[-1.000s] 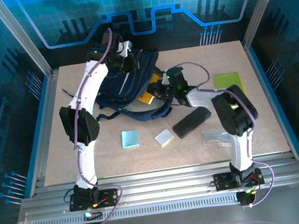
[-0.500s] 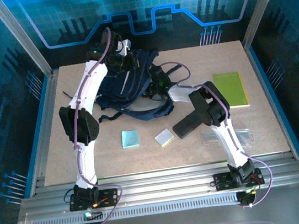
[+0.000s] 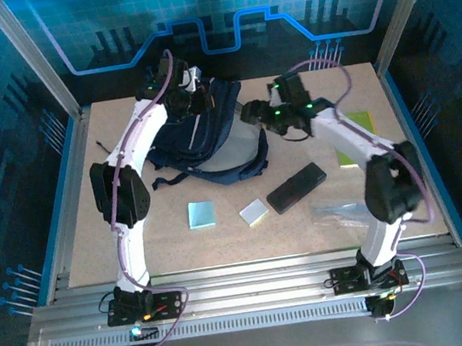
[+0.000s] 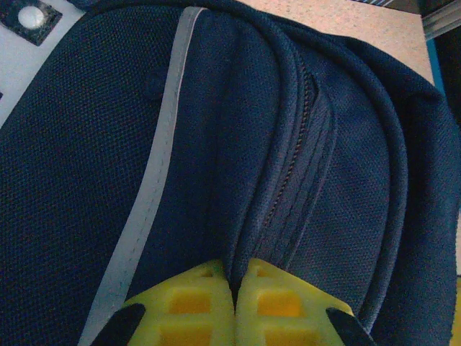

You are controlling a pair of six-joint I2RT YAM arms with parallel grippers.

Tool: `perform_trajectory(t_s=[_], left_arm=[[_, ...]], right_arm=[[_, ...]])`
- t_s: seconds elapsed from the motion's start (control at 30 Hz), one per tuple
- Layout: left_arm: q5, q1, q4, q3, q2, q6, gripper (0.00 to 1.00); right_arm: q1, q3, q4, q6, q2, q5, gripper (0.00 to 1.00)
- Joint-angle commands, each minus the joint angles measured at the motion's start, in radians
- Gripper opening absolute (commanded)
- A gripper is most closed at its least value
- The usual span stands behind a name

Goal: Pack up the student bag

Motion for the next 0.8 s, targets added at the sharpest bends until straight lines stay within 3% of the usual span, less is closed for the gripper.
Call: perform_trajectory(t_s=[0.0, 0.3, 0.33, 0.37, 0.47, 0.77], left_arm=[[-0.101, 0.025, 0.084, -0.056, -0.058, -0.001, 0.0], [-0.245, 0.023, 0.07, -0.19, -0.061, 0.049, 0.0], [-0.247, 0.024, 0.06, -0.194, -0.061, 0.049, 0.17], [-0.25, 0.02, 0.052, -0.2, -0.063, 0.042, 0.46], [-0.253, 0.004, 0.054, -0.238, -0.088, 0.007, 0.98], [-0.242, -0.186, 0.176, -0.35, -0.186, -0.098, 0.99]], right_arm=[[-0.076, -0.07, -0.192, -0.158, -0.118, 0.073, 0.85], [-0.397, -0.194, -0.277, -0.347, -0.232, 0.245, 0.91], [-0.432, -0.207, -0.269, -0.354, -0.227, 0.25, 0.91], [-0.476, -0.222, -0.255, -0.36, -0.218, 0.254, 0.91], [-0.571, -0.237, -0.222, -0.373, -0.172, 0.238, 0.92], [-0.701, -0.081, -0.263, -0.454, 0.093, 0.235, 0.92]])
